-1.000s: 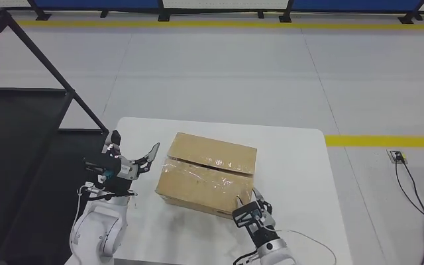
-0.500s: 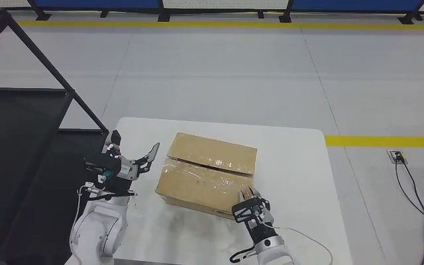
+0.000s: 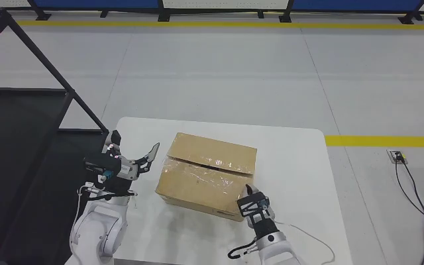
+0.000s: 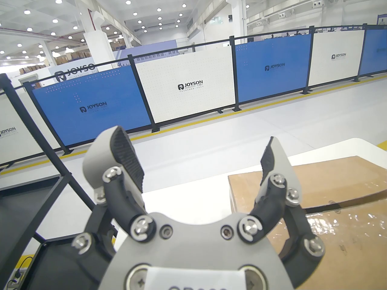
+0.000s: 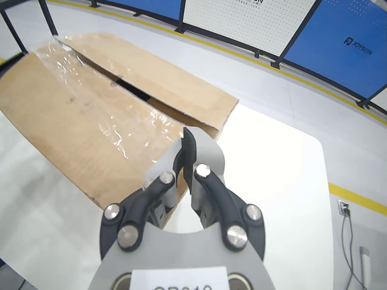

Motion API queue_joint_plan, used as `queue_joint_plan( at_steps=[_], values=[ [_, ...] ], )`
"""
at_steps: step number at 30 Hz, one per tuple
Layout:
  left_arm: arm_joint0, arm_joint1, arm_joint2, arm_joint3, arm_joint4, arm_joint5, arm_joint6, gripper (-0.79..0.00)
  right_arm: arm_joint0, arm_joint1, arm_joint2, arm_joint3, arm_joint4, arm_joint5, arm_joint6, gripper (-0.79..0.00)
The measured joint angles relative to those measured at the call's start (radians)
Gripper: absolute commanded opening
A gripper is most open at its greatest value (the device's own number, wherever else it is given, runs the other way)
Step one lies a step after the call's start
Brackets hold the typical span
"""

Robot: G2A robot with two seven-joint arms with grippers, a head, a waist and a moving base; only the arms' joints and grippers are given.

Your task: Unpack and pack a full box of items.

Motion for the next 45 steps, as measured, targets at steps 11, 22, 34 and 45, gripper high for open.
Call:
queue_joint_plan(
  at_steps=[11, 22, 34, 45],
  values=[
    [0.000, 0.000, 0.000, 0.000, 0.000, 0.000, 0.000, 0.000, -0.008, -0.001, 0.079, -0.060, 0.210, -0.146, 0.063, -0.542],
    [0.000, 0.000, 0.000, 0.000, 0.000, 0.000, 0.000, 0.000, -0.025, 0.019, 0.256, -0.231, 0.541, -0.272, 0.525, -0.542],
    [-0.058, 0.025, -0.049, 0.152, -0.231, -0.353, -0.212, 0.000, 0.145, 0.013, 0.233, -0.177, 0.703, -0.194, 0.780, 0.000],
    [-0.060, 0.025, -0.051, 0.156, -0.273, -0.328, -0.202, 0.000, 0.165, 0.012, 0.226, -0.143, 0.723, -0.171, 0.785, -0.268]
  ],
)
